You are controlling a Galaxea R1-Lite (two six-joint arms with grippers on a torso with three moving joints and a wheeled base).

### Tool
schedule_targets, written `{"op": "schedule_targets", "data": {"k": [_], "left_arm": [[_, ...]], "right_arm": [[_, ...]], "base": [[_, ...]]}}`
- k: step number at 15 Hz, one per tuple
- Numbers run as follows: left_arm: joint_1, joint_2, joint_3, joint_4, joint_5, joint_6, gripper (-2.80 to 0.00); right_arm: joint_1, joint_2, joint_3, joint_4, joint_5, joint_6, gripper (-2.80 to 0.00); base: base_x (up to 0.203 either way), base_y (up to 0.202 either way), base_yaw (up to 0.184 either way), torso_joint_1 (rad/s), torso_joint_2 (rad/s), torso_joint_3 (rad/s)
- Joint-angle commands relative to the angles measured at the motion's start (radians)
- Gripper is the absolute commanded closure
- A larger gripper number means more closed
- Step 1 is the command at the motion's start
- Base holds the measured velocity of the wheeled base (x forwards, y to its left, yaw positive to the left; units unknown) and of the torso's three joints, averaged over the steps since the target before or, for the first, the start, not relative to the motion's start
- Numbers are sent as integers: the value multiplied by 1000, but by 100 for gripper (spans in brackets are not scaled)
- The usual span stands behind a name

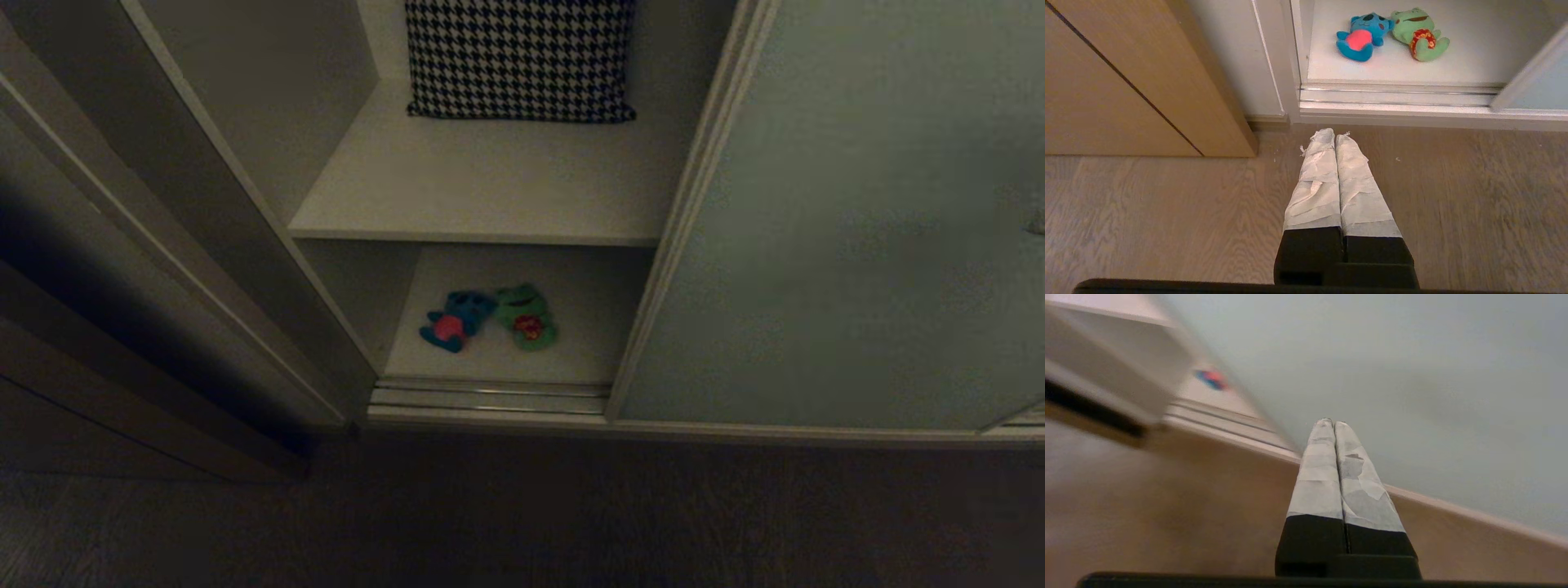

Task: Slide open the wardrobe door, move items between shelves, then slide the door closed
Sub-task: Close the door

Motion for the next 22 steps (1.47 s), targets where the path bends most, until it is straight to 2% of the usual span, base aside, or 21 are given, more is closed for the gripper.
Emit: {"op": "schedule_targets", "data": {"k": [1,6,16,19,22], "left_arm": [[0,2,0,0,0,0,0],[0,2,0,0,0,0,0],[0,2,0,0,0,0,0],[0,2,0,0,0,0,0],[0,2,0,0,0,0,0]], "right_arm": [[-93,-53,55,3,3,-12,0],[-317,-98,153,0,4,-9,0],[-786,-59,193,2,8,-6,0],[-868,38,131,1,7,-6,0],[-914,162,-31,6,8,15,0]], "base": [[0,0,0,0,0,0],[0,0,0,0,0,0],[0,0,0,0,0,0],[0,0,0,0,0,0],[0,0,0,0,0,0]]}}
